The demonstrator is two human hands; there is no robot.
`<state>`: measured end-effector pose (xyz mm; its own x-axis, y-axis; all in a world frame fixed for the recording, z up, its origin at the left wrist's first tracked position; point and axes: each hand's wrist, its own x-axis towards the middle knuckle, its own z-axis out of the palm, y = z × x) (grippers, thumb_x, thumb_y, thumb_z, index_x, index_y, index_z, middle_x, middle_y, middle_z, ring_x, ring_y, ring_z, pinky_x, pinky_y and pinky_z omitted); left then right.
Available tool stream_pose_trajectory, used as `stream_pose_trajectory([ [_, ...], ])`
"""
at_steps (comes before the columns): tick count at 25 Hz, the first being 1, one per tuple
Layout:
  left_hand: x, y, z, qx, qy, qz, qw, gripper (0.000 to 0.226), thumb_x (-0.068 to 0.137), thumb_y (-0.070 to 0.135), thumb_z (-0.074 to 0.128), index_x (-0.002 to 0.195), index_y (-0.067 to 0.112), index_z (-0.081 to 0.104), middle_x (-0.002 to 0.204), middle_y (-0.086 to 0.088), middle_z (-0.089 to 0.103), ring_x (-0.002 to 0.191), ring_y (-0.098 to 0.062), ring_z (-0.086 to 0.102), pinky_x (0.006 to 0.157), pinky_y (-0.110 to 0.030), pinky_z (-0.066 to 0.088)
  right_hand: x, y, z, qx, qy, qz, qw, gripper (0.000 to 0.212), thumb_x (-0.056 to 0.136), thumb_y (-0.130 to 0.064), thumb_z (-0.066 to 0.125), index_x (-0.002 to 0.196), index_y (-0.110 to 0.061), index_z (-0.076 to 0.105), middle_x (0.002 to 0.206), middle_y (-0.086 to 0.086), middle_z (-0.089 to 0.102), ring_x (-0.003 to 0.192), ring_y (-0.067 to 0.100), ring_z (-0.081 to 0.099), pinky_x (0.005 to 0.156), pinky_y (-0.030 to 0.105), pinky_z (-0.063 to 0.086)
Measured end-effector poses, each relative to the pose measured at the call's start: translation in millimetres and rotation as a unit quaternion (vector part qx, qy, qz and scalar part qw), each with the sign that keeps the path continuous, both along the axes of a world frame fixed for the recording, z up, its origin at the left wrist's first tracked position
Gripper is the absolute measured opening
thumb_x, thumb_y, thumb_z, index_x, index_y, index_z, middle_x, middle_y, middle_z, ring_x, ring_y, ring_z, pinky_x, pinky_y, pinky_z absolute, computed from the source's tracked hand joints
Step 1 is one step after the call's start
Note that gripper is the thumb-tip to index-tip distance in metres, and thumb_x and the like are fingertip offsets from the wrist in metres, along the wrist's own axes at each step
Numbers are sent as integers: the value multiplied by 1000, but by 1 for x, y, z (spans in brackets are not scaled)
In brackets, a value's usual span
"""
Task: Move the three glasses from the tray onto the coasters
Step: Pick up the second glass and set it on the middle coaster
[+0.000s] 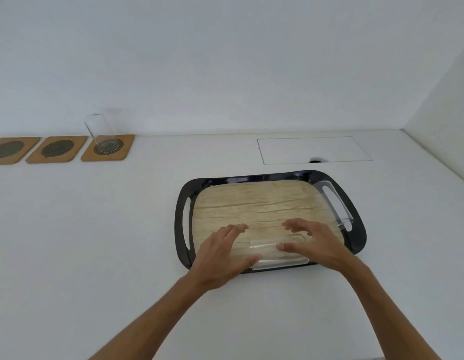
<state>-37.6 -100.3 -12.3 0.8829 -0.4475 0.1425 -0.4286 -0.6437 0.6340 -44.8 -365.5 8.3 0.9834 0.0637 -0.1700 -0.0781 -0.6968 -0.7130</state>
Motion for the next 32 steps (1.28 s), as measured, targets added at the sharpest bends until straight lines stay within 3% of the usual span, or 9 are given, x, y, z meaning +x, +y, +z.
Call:
stream_pose_trajectory([
  [4,3,-25,-6,68,57,-36,995,87,70,77,58,142,32,37,142,8,50,124,-11,46,101,-30,35,1,-12,-11,29,40,47,998,76,47,-81,78,113,-49,61,113,-25,65,108,-1,62,81,13,49],
  [9,2,-29,-12,24,86,-28,996,79,69,67,68,136,30,45,125,9,61,106,-6,54,93,-29,46,5,-13,-12,70,52,62,994,60,51,-64,88,105,-45,69,109,-16,72,102,6,67,88,32,60],
  [12,4,-28,-8,-1,88,-19,996,80,65,66,71,132,28,50,116,12,64,99,-4,58,90,-32,51,9,-7,-1,79,34,59,995,57,48,-59,90,100,-48,69,101,-20,73,95,0,68,88,33,60],
  [15,8,-25,0,-42,97,-13,994,80,64,62,76,132,27,51,110,16,64,97,1,61,87,-31,53,15,5,22,98,-21,53,994,67,47,-58,91,108,-49,65,97,-17,73,94,2,68,84,33,59],
  [18,16,-24,12,-79,100,-13,992,76,63,55,80,130,29,52,110,19,65,100,4,61,88,-29,52,20,24,46,121,-78,50,988,81,51,-52,93,121,-53,54,104,-9,71,101,6,66,89,29,54],
  [22,24,-24,29,-142,110,7,984,61,61,50,84,113,33,57,110,22,66,104,4,60,83,-13,46,25,56,68,150,-148,59,976,94,57,-44,94,134,-55,42,110,-18,68,116,-2,59,94,25,47],
  [27,30,-17,43,-229,87,41,969,46,60,36,88,98,31,63,95,10,71,93,-11,67,81,-29,54,24,92,72,193,-210,39,958,107,60,-42,92,146,-50,29,118,-24,65,121,-1,57,96,15,43],
  [30,32,-10,47,-259,69,58,962,53,60,34,88,107,32,63,98,12,72,96,-10,68,81,-27,55,22,106,69,198,-194,2,961,104,57,-58,86,145,-50,31,122,-23,64,119,-5,57,95,11,40],
  [32,33,-3,48,-266,58,74,959,57,58,35,86,110,31,63,98,14,71,99,-8,67,81,-24,55,19,117,63,175,-192,-15,966,95,57,-60,85,140,-47,39,114,-27,66,111,-7,59,92,10,43],
])
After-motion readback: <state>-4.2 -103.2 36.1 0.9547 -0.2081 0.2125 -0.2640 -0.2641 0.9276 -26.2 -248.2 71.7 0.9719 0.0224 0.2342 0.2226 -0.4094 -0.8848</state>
